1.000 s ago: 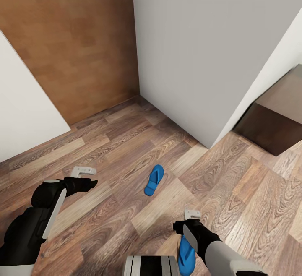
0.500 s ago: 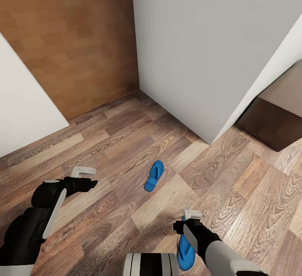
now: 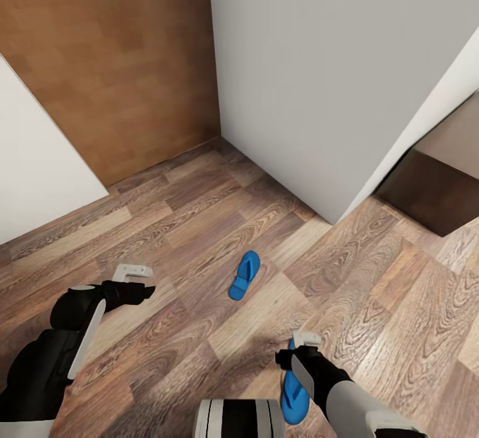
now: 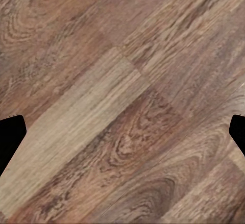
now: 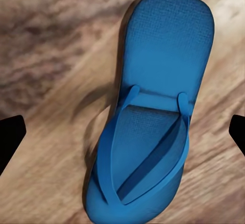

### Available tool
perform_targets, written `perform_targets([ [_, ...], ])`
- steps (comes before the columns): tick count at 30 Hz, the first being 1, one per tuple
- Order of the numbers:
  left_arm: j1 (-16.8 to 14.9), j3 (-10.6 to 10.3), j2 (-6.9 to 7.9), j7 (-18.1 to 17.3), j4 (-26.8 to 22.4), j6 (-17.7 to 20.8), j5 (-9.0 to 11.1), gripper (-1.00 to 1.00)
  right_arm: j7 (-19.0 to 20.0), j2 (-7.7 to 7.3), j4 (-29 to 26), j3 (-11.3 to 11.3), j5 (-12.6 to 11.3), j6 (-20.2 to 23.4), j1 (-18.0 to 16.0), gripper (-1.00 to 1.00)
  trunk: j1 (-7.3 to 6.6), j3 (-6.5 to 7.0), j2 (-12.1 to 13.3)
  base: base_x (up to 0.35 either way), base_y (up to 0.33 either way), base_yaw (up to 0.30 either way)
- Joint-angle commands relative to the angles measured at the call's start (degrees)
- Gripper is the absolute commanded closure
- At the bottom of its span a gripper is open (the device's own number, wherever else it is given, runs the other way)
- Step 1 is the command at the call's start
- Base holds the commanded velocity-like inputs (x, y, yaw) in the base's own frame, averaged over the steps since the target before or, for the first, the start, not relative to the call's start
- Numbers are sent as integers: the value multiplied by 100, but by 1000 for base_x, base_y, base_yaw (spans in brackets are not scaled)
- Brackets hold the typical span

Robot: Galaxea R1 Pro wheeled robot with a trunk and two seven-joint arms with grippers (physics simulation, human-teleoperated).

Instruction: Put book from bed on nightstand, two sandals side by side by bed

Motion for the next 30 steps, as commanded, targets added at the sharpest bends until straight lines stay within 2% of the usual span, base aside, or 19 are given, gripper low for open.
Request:
perform_targets([
  [1,-3,1,2,-16,-4,25,-2,-100,-15,5,-12,-40,-2,25,-3,-100,1,-27,-3,0,0,0],
  [15,-3,0,1,-14,-4,23,-3,-100,-20,-10,-12,-52,-2,25,-19,-100,4,-49,-4,0,0,0],
  [26,-3,-8,1,-14,-4,23,-2,-100,-23,-15,-12,-60,-2,25,-21,-100,32,-292,-19,0,0,0],
  [30,-3,-8,1,-14,-4,23,-1,-100,-23,-15,-12,-63,-2,25,-22,-100,32,-292,-19,0,0,0],
])
